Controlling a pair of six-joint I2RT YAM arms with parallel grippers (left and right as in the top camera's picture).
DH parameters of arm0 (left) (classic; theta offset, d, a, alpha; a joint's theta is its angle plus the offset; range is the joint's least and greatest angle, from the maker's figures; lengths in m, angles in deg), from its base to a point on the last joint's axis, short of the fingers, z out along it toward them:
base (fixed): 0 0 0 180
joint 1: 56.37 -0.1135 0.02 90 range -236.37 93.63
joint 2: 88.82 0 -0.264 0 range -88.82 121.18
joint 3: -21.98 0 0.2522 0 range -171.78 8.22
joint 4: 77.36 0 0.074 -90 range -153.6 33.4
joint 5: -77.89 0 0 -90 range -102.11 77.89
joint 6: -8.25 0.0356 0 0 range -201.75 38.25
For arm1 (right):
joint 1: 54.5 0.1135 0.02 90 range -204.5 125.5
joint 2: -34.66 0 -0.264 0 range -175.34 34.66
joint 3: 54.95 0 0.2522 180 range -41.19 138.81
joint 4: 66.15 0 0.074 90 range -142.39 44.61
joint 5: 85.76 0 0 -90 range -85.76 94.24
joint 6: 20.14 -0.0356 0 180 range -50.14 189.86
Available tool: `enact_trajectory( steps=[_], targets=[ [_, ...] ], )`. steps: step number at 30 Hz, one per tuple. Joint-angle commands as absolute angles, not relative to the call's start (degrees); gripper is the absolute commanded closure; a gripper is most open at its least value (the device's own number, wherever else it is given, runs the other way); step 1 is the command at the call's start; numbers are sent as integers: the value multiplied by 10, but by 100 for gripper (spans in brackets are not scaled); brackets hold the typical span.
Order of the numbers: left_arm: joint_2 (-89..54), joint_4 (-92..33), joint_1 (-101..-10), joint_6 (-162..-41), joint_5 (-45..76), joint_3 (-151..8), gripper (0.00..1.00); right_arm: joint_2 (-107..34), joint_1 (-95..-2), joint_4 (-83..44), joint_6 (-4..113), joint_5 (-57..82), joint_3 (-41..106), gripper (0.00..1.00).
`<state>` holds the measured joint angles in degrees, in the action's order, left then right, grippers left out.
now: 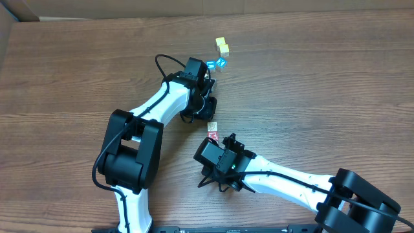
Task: Flip 4 blocks
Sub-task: 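Hold the right gripper at the row's lower end, left gripper at cluster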
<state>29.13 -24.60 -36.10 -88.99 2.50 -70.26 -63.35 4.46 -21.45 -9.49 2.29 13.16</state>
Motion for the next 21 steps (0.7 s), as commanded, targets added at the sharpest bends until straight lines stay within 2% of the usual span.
enact_trajectory(
  steps=[1, 21],
  targets=[
    [296, -251, -357, -875, 26, -699, 96, -639, 42, -217, -99, 11, 128, 96],
    [296, -219, -351, -815, 53, -699, 96, -664, 42, -239, -99, -14, 128, 96]
  ],
)
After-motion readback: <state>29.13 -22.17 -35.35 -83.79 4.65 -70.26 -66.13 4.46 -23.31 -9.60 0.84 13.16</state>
